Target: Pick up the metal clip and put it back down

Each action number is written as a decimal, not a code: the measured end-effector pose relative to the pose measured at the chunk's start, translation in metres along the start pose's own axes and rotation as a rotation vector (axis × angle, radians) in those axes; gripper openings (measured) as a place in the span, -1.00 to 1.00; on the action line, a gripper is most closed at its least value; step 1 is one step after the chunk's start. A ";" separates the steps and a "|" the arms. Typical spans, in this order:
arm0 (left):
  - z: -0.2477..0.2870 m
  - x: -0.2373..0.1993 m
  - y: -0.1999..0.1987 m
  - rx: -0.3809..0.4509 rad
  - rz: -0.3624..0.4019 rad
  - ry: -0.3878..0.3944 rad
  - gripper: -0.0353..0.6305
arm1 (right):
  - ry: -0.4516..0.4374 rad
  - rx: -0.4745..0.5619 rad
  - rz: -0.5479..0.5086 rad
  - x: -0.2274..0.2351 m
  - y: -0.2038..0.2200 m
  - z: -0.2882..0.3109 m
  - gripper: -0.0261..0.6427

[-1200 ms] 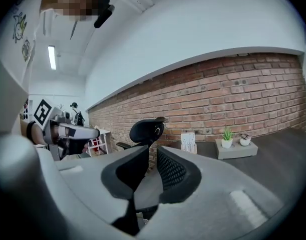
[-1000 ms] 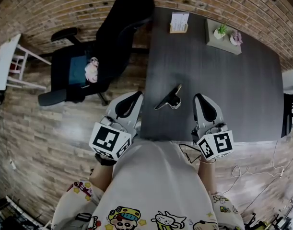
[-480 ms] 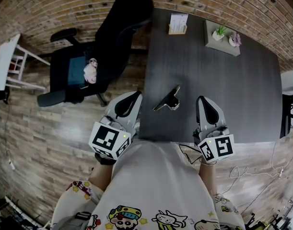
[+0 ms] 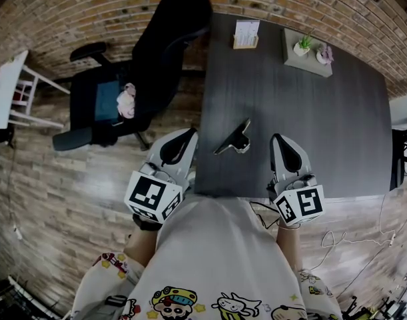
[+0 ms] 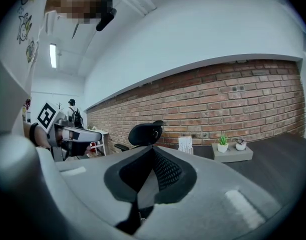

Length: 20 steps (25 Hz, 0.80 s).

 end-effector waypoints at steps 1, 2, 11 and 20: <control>-0.001 0.000 0.000 0.001 0.000 -0.001 -0.89 | -0.002 -0.001 0.001 -0.001 0.001 0.000 -0.92; -0.001 0.000 0.000 0.001 0.000 -0.002 -0.89 | -0.005 -0.001 0.003 -0.002 0.001 0.000 -0.92; -0.008 -0.002 0.002 0.000 -0.002 -0.011 -0.89 | -0.017 -0.016 -0.022 -0.010 0.003 0.004 -0.92; -0.011 -0.005 0.004 -0.006 -0.011 -0.026 -0.89 | -0.022 -0.018 -0.014 -0.012 0.003 0.008 -0.92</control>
Point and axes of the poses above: the fingertips, and each gripper's own axes: z forward along the fingers, x to its right, y out of its underside, the point moved 2 cm from there along -z, backward along the fingers, and after that the axes turned 1 degree about -y, right-handed, at the moved point
